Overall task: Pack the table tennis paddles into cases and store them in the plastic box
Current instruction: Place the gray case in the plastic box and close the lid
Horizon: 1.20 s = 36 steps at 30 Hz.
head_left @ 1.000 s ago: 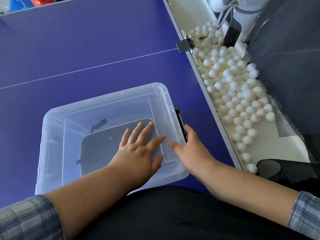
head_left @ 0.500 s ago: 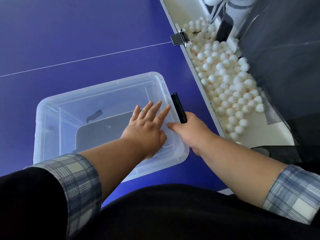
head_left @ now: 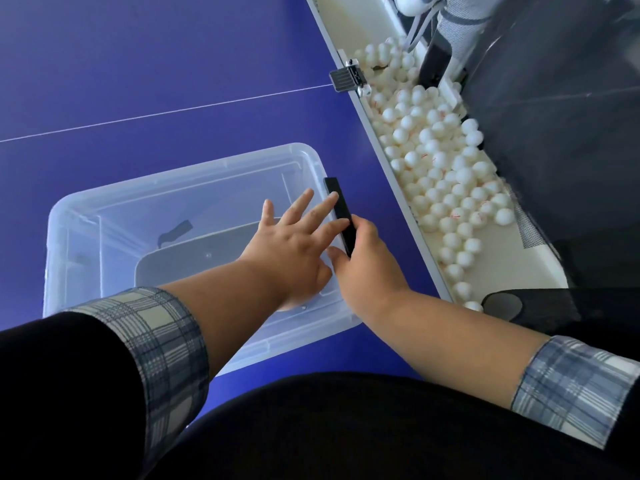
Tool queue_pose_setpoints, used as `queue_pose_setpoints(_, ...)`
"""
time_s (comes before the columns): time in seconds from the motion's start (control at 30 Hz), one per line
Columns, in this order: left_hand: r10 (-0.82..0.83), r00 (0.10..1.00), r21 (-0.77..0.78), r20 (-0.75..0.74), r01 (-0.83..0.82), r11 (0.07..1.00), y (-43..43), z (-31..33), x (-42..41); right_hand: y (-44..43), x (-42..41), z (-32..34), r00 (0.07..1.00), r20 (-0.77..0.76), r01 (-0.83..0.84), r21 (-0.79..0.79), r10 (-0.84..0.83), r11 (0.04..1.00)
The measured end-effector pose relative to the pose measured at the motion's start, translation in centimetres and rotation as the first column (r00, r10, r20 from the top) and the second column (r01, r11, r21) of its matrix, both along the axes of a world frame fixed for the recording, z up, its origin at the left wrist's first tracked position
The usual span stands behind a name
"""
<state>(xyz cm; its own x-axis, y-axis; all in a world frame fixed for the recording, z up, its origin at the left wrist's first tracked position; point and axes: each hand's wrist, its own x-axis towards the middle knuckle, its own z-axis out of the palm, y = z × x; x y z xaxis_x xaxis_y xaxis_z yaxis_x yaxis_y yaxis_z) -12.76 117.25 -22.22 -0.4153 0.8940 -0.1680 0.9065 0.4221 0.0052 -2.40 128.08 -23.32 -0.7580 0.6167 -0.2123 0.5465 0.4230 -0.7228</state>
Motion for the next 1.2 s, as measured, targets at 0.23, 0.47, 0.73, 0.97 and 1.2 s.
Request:
queue_pose_setpoints(0.23,0.010,1.000,0.019,0.006,-0.010,1.000,-0.1,0.0,0.1,0.0,0.1,-0.1,0.999,-0.033,-0.026,0.016,0.027,1.000)
queue_pose_setpoints(0.47,0.128,0.991,0.065,0.043,-0.131,0.989,-1.1,0.2,0.9,-0.4,0.1,0.5,0.946,0.165,-0.319,0.333,0.278,0.887)
queue_pose_setpoints(0.73,0.508,0.858,0.087,0.079,-0.514,0.854,-18.8,0.8,-1.8,-1.4,-1.1,1.4,0.922,0.342,-0.341,0.496,0.181,0.799)
queue_pose_setpoints(0.97,0.778,0.132,-0.063,0.615,-0.975,0.215,-27.5,0.6,-5.0,-13.6,-8.1,4.2,0.902,0.091,-0.402,0.537,0.423,0.742)
queue_pose_setpoints(1.2,0.579,0.003,-0.101,0.815,-0.984,0.147,-29.0,-0.1,-5.6,-21.0,-11.5,0.7,0.771,0.408,-0.637,0.475,0.489,0.607)
